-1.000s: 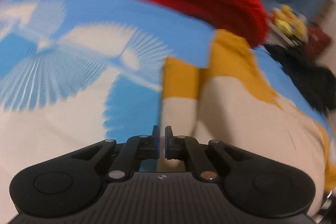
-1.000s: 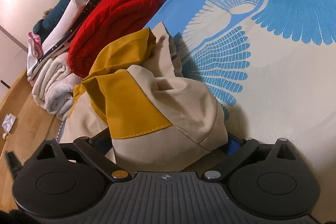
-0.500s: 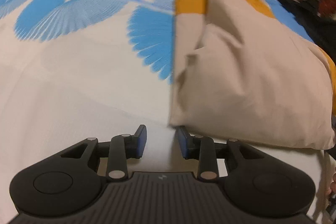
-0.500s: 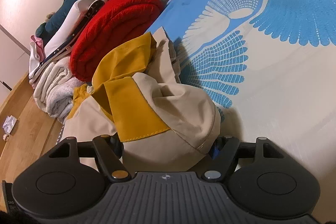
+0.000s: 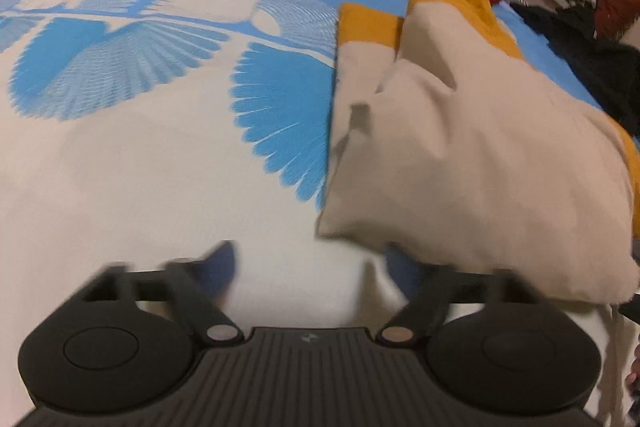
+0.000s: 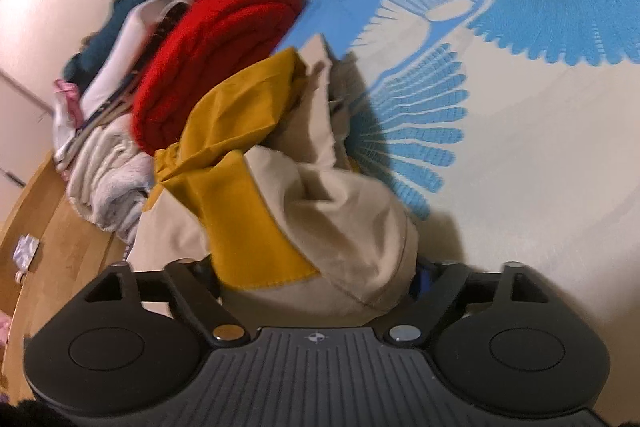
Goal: Fold large clothes
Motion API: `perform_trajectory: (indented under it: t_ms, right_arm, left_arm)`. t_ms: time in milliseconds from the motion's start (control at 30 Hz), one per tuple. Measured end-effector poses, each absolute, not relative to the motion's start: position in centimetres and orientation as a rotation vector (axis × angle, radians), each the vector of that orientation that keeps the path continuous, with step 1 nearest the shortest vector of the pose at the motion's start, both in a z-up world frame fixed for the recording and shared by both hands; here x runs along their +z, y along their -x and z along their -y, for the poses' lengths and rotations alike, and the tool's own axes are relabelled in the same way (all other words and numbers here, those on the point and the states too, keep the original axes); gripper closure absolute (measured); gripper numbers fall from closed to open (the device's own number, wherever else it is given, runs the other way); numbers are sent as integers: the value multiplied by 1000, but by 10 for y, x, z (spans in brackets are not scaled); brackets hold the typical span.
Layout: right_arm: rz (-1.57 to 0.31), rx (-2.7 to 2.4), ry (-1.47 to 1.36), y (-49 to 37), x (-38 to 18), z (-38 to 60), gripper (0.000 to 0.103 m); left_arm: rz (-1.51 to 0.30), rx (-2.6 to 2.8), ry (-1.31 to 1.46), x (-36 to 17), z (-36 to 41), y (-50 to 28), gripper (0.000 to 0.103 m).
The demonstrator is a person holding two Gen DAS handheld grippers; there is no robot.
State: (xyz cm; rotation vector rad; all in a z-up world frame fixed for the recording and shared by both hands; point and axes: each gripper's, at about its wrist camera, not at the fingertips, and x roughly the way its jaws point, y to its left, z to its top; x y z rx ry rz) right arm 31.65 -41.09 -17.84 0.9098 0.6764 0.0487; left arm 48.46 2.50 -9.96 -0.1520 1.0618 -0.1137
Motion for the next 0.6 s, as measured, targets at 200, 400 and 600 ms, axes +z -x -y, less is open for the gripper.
perform_trajectory:
  t_ms: [200, 400, 600]
  right_arm:
    - [-623, -70, -646, -274, -95, 392, 5]
    - [-459, -88, -169, -180, -32, 285, 1]
    - [-456, -243, -117, -102, -57, 221, 1]
  left_arm:
    - [-874, -107, 9, -41, -21, -395, 0]
    - [-822, -121, 5, -23, 0, -301, 0]
    - [-820, -124, -26, -33, 13, -244, 0]
